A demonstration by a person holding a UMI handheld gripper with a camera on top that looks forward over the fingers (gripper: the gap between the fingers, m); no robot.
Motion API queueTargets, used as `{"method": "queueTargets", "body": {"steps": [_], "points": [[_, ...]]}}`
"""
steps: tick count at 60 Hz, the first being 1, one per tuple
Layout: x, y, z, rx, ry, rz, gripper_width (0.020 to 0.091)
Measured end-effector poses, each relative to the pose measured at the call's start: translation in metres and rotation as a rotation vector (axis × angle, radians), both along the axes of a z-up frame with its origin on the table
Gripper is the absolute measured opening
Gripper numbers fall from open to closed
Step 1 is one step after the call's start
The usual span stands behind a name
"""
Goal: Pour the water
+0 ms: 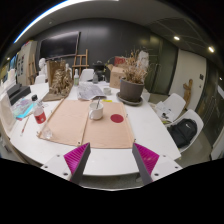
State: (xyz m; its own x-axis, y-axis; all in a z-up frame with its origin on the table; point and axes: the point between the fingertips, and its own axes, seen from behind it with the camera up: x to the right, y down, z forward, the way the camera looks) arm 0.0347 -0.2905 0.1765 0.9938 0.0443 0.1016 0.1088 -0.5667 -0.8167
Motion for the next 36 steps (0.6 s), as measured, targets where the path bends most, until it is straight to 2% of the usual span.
{"method": "queueTargets", "body": {"steps": [15, 27, 36], "points": [[-0.078, -0.010, -0.018, -0.024, 0.016, 0.079, 0.0861], [-0.175, -0.017, -0.040, -0.019, 0.046, 0.167, 0.0857], [-0.257, 0.001, -0.048, 0.052, 0.072, 0.213, 0.0858]]}}
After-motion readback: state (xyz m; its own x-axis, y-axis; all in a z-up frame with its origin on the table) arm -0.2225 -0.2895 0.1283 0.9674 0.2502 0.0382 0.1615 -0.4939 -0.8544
